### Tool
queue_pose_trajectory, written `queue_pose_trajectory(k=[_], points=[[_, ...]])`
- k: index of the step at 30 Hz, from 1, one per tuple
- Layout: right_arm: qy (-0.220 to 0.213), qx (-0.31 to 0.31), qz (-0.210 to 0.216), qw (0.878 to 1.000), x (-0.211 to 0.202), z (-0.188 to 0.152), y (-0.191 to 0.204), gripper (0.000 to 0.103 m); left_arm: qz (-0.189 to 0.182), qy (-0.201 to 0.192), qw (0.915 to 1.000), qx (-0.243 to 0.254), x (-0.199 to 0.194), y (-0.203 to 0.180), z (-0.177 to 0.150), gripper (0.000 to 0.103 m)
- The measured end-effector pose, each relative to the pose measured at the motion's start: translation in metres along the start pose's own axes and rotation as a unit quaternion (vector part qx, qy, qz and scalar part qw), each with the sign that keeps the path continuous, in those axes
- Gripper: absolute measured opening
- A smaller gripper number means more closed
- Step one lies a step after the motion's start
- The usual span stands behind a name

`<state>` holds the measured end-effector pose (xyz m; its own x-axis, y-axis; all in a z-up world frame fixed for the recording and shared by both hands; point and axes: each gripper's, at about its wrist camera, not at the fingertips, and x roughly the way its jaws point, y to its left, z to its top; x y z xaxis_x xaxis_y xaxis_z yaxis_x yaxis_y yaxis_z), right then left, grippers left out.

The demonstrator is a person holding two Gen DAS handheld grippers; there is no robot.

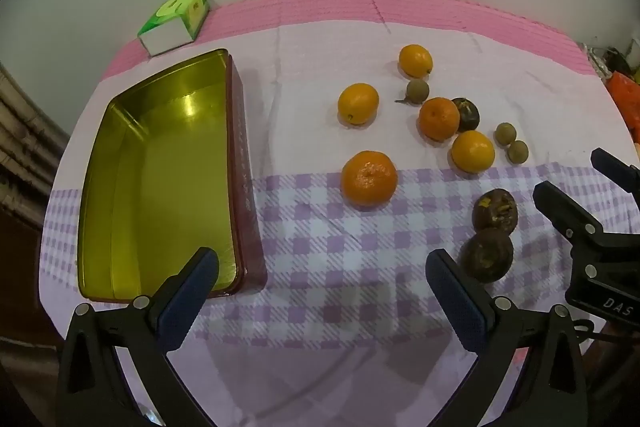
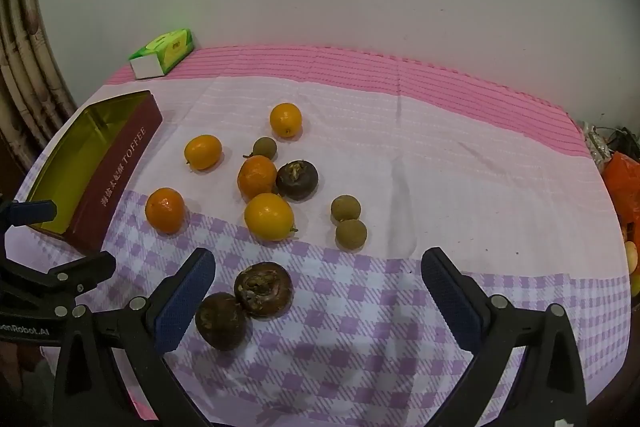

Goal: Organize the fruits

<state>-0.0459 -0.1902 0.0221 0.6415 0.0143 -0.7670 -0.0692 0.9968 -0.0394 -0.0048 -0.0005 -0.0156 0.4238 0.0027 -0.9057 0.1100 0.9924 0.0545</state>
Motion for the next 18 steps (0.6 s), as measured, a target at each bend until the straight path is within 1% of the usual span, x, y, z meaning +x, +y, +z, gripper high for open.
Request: queue_pose_trajectory(k=[18], points=[[-0.003,-0.001,-0.001,1.000,0.0020,-0.0034,0.0032,0.102,0.007,0.004,0.9999,-0.009,-0.0003,0.0061,-0.0013,0.103]])
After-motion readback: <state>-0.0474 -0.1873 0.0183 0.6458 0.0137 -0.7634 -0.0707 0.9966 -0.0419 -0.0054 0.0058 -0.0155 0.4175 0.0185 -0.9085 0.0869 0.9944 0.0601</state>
